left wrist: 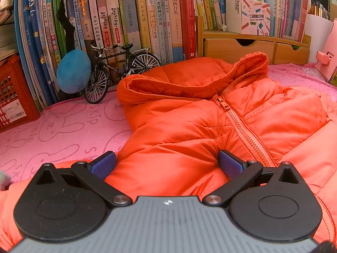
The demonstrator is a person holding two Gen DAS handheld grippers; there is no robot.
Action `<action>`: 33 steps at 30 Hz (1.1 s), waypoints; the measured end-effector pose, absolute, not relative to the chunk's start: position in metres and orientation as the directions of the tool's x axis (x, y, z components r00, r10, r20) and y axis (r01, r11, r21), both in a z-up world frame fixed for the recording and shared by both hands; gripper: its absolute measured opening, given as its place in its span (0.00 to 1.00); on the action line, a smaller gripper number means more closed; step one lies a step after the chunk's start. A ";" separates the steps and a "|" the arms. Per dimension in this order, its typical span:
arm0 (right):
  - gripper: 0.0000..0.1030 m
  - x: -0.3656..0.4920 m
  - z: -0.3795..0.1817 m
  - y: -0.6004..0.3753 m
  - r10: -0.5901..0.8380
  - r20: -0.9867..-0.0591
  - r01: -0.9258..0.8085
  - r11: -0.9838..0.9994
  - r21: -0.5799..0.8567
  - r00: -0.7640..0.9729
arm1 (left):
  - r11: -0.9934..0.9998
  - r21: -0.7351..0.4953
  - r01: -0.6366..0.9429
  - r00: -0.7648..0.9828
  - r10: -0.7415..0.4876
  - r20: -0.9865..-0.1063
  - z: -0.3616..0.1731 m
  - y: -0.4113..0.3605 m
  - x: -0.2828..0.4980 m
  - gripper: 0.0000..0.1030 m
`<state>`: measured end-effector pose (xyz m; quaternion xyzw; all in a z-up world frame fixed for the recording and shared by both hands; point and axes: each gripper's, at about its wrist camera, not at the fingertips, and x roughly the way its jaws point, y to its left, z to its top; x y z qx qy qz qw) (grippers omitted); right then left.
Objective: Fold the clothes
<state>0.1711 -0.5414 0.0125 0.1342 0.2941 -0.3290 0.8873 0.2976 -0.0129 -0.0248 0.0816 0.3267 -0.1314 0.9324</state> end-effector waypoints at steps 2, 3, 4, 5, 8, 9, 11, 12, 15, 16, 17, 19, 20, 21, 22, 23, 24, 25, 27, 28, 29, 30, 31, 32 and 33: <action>0.09 0.163 0.023 -0.549 -0.617 -0.548 0.707 0.704 -0.063 0.565 | 0.952 0.067 0.300 0.752 -0.192 -0.631 -0.024 -0.013 0.298 1.00; 0.09 0.160 0.025 -0.556 -0.658 -0.530 0.731 0.675 -0.100 0.535 | 0.951 0.067 0.301 0.752 -0.193 -0.630 -0.024 -0.013 0.298 1.00; 0.09 0.158 0.027 -0.564 -0.683 -0.524 0.748 0.652 -0.125 0.508 | 0.951 0.069 0.301 0.752 -0.192 -0.630 -0.024 -0.013 0.297 1.00; 0.12 0.156 0.026 -0.572 -0.675 -0.548 0.750 0.650 -0.124 0.494 | 0.951 0.070 0.301 0.752 -0.192 -0.630 -0.024 -0.013 0.297 1.00; 0.37 0.149 0.024 -0.567 -0.715 -0.534 0.753 0.626 -0.202 0.451 | 0.952 0.068 0.299 0.751 -0.191 -0.632 -0.023 -0.012 0.298 1.00; 0.50 0.148 0.025 -0.557 -0.772 -0.478 0.767 0.583 -0.269 0.419 | 0.952 0.068 0.298 0.751 -0.190 -0.632 -0.023 -0.012 0.298 1.00; 0.93 0.145 0.029 -0.534 -0.851 -0.361 0.778 0.507 -0.372 0.381 | 0.952 0.070 0.298 0.752 -0.188 -0.631 -0.023 -0.013 0.298 1.00; 0.92 0.142 0.034 -0.517 -0.827 -0.335 0.754 0.554 -0.354 0.451 | 0.952 0.072 0.297 0.753 -0.188 -0.631 -0.023 -0.013 0.298 1.00; 0.84 0.142 0.044 -0.455 -0.644 -0.299 0.570 0.764 -0.302 0.705 | 0.952 0.075 0.296 0.754 -0.185 -0.630 -0.023 -0.014 0.297 1.00; 0.82 0.147 0.044 -0.427 -0.533 -0.307 0.454 0.841 -0.293 0.789 | 0.952 0.076 0.296 0.755 -0.184 -0.630 -0.023 -0.014 0.297 1.00; 0.79 0.157 0.040 -0.396 -0.443 -0.315 0.345 0.882 -0.321 0.840 | 0.952 0.077 0.296 0.755 -0.183 -0.629 -0.023 -0.014 0.297 1.00; 0.77 0.174 0.025 -0.323 -0.245 -0.347 0.103 0.919 -0.381 0.905 | 0.952 0.080 0.295 0.756 -0.182 -0.628 -0.023 -0.014 0.297 1.00; 0.77 0.181 0.019 -0.289 -0.148 -0.369 -0.014 0.916 -0.401 0.917 | 0.952 0.081 0.295 0.757 -0.181 -0.628 -0.023 -0.015 0.296 1.00; 0.76 0.185 0.014 -0.271 -0.092 -0.393 -0.082 0.910 -0.406 0.915 | 0.952 0.080 0.295 0.757 -0.181 -0.628 -0.023 -0.014 0.297 1.00; 0.76 0.186 0.008 -0.278 -0.116 -0.405 -0.069 0.908 -0.414 0.907 | 0.952 0.079 0.295 0.756 -0.182 -0.628 -0.023 -0.014 0.297 1.00; 0.75 0.188 0.003 -0.285 -0.139 -0.417 -0.056 0.905 -0.422 0.898 | 0.952 0.078 0.295 0.756 -0.182 -0.629 -0.023 -0.014 0.297 1.00; 0.75 0.189 -0.002 -0.292 -0.162 -0.428 -0.043 0.902 -0.431 0.889 | 0.953 0.077 0.294 0.756 -0.183 -0.629 -0.022 -0.014 0.297 1.00; 0.72 0.191 -0.007 -0.299 -0.185 -0.439 -0.030 0.898 -0.439 0.879 | 0.953 0.076 0.295 0.756 -0.183 -0.629 -0.022 -0.013 0.297 1.00; 0.71 0.194 -0.017 -0.314 -0.231 -0.460 -0.005 0.889 -0.457 0.857 | 0.953 0.074 0.294 0.755 -0.184 -0.629 -0.022 -0.013 0.298 1.00; 0.71 0.196 -0.022 -0.321 -0.254 -0.470 0.007 0.885 -0.466 0.846 | 0.954 0.072 0.291 0.755 -0.183 -0.629 -0.022 -0.014 0.298 1.00; 0.70 0.198 -0.027 -0.328 -0.277 -0.479 0.019 0.880 -0.475 0.833 | 0.954 0.070 0.291 0.755 -0.184 -0.630 -0.022 -0.014 0.298 1.00; 0.70 0.199 -0.033 -0.335 -0.299 -0.488 0.031 0.874 -0.484 0.820 | 0.953 0.069 0.294 0.754 -0.186 -0.630 -0.022 -0.014 0.298 1.00; 0.70 0.201 -0.038 -0.342 -0.321 -0.497 0.042 0.869 -0.494 0.806 | 0.953 0.068 0.296 0.753 -0.189 -0.630 -0.022 -0.014 0.298 1.00; 0.72 0.202 -0.041 -0.354 -0.338 -0.507 0.056 0.869 -0.492 0.793 | 0.952 0.067 0.298 0.752 -0.191 -0.630 -0.022 -0.014 0.298 1.00; 0.72 0.199 -0.038 -0.380 -0.351 -0.524 0.087 0.882 -0.463 0.776 | 0.952 0.066 0.299 0.752 -0.192 -0.631 -0.022 -0.014 0.298 1.00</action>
